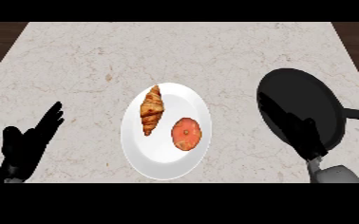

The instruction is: Pick the squash from the plate and place it in the pan

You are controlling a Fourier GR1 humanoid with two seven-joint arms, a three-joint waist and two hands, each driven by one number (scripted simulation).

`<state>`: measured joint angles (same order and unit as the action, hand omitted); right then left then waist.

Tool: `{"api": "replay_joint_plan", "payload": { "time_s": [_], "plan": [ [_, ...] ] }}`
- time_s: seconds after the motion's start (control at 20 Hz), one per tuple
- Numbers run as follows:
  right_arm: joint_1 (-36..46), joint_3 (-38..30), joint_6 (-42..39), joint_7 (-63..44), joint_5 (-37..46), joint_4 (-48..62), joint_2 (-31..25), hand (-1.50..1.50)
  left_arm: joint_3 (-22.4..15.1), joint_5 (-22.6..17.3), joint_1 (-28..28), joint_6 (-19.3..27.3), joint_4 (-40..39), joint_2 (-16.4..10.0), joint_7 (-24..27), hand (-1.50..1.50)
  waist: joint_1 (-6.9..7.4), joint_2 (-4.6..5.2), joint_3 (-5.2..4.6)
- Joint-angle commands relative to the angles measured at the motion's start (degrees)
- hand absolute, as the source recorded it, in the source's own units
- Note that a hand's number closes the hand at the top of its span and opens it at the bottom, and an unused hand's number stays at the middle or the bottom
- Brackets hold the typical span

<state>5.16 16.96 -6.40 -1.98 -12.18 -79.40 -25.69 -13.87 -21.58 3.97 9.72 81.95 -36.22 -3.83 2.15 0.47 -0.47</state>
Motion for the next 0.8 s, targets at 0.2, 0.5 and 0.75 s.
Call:
{"api": "replay_joint_plan", "payload": {
  "time_s": [0.2, 0.5, 0.75],
  "plan": [
    [9.1, -6.1, 21.6, -13.4, 2.9, 3.1, 10.6, -1.50, -1.8, 4.4, -9.4, 0.5, 6.9, 2.0, 2.1, 0.00, -2.33, -0.43, 0.43],
    [6.6, 1.9, 41.7, -21.0, 27.3, 4.4, 8.7, 1.50, -4.3, 4.3, -11.3, 0.2, 7.1, 4.6, 0.1, 0.00, -3.84, -0.86, 0.29],
    [4.2, 12.1, 51.0, -34.0, 41.4, 1.3, 18.2, -1.50, -3.2, 4.6, -17.6, 0.0, 6.0, 5.7, -5.1, 0.00, -3.02, -0.61, 0.37]
  ]
}}
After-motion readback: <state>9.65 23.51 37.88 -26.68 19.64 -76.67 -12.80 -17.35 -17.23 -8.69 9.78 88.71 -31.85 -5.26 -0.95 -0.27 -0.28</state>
